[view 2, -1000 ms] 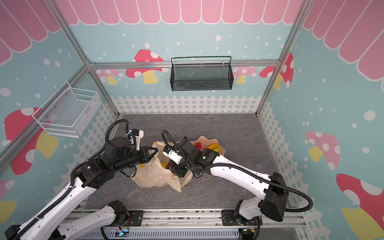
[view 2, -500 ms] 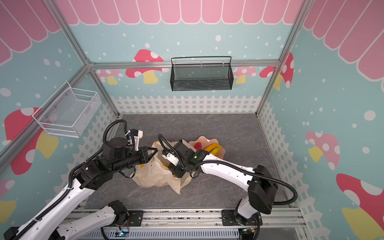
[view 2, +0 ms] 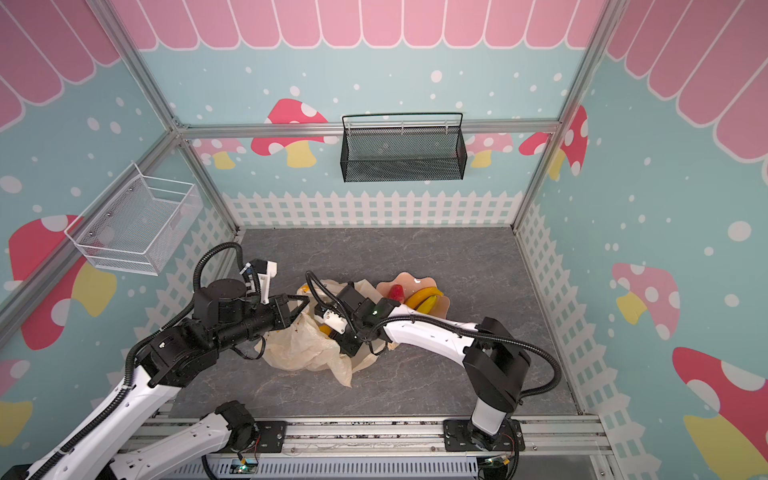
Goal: Place the fruits into the plastic bag
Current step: 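Lower the plum into the bag and open the right gripper, then withdraw the right gripper from the bag back over the bowl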
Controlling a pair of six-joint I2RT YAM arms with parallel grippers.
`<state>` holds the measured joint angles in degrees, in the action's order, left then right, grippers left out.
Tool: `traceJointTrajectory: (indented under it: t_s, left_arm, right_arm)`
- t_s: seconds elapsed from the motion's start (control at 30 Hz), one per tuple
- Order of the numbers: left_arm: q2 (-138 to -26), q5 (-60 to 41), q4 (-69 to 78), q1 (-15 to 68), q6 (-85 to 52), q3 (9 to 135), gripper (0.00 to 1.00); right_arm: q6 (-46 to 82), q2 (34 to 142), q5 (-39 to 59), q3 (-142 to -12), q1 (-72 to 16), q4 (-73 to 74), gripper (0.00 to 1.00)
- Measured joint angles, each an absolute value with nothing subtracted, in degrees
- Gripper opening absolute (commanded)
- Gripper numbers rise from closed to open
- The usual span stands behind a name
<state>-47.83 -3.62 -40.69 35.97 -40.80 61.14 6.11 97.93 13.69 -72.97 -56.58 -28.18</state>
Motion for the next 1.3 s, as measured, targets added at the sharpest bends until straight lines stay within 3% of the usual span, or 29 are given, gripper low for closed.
traceJointTrajectory:
  t_s: [0.27,0.57,0.77,1.3]
  left_arm:
    - [-45.63,-1.04,-42.00,35.97,-41.28,60.53,0.02]
    - [-45.08,-0.58,-42.48,35.97,-41.82,59.48,0.02]
    - [-45.06,-0.58,-42.63,35.97,-41.80,58.81,0.02]
    - [-45.17,0.95,-43.09,35.64,-41.82,58.52,0.02]
  right_arm:
    - [4.45,102.48,16.82,-77.43,-56.58,-27.31,0.40]
    - [4.93,103.07,18.04,-77.47,-56.58,-27.16,0.65]
    - [5.82,101.86,18.20,-76.16,-56.58,-27.00,0.74]
    - [7.25,91.09,19.22,-75.35,-55.42,-28.12,0.78]
